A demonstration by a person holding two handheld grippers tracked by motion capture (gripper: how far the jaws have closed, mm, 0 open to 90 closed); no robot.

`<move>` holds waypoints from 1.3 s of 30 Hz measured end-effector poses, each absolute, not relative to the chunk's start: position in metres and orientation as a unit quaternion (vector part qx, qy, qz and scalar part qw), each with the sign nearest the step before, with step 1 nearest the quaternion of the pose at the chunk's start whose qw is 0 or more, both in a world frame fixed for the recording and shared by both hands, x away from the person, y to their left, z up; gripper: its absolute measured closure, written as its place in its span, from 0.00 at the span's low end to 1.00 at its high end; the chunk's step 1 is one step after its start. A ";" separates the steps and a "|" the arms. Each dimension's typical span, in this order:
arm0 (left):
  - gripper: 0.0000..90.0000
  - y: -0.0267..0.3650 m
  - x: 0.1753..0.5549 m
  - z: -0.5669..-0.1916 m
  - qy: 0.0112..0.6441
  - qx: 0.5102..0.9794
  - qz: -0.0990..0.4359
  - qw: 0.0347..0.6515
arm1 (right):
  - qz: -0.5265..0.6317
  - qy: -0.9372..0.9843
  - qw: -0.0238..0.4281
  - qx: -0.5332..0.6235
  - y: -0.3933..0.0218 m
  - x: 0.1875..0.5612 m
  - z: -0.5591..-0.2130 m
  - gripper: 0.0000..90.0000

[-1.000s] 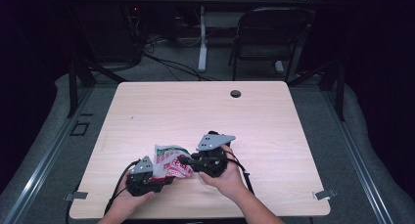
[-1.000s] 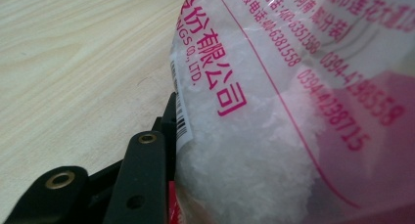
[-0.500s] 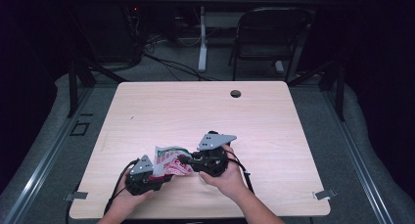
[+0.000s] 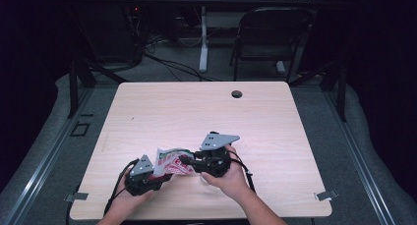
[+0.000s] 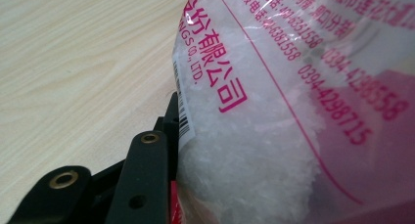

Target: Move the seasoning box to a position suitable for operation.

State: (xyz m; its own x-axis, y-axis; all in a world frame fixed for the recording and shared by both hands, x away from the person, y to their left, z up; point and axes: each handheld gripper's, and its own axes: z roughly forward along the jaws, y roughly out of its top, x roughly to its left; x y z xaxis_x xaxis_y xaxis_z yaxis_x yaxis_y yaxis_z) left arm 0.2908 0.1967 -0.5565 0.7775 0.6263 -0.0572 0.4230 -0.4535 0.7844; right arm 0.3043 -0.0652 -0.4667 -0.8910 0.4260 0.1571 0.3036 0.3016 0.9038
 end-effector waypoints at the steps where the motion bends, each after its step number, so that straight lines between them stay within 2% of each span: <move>1: 0.70 0.197 0.291 -0.556 0.311 0.844 0.121 0.420 | 0.546 0.805 0.056 0.227 -0.065 0.304 -0.467 0.88; 8: 0.71 0.196 0.292 -0.552 0.307 0.845 0.144 0.413 | 0.545 0.805 0.060 0.227 -0.069 0.304 -0.465 0.80; 23: 0.71 0.187 0.295 -0.547 0.289 0.850 0.200 0.392 | 0.547 0.798 0.077 0.240 -0.085 0.298 -0.459 0.79; 27: 0.71 0.186 0.296 -0.546 0.286 0.851 0.213 0.387 | 0.549 0.795 0.080 0.244 -0.087 0.297 -0.459 0.82; 32: 0.71 0.182 0.298 -0.543 0.283 0.848 0.244 0.375 | 0.539 0.799 0.089 0.250 -0.092 0.297 -0.460 0.96; 39: 0.71 0.177 0.302 -0.541 0.278 0.848 0.269 0.362 | 0.533 0.800 0.093 0.258 -0.095 0.297 -0.461 0.99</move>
State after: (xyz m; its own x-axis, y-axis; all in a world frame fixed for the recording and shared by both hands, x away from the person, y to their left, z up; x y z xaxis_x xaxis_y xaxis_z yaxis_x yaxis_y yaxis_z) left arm 0.3021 0.1767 -0.5411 0.7003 0.6665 0.2555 0.2772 -0.5838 0.7631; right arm 0.2969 -0.0946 -0.4608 -0.8500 0.5114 0.1261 0.3134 0.2987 0.9014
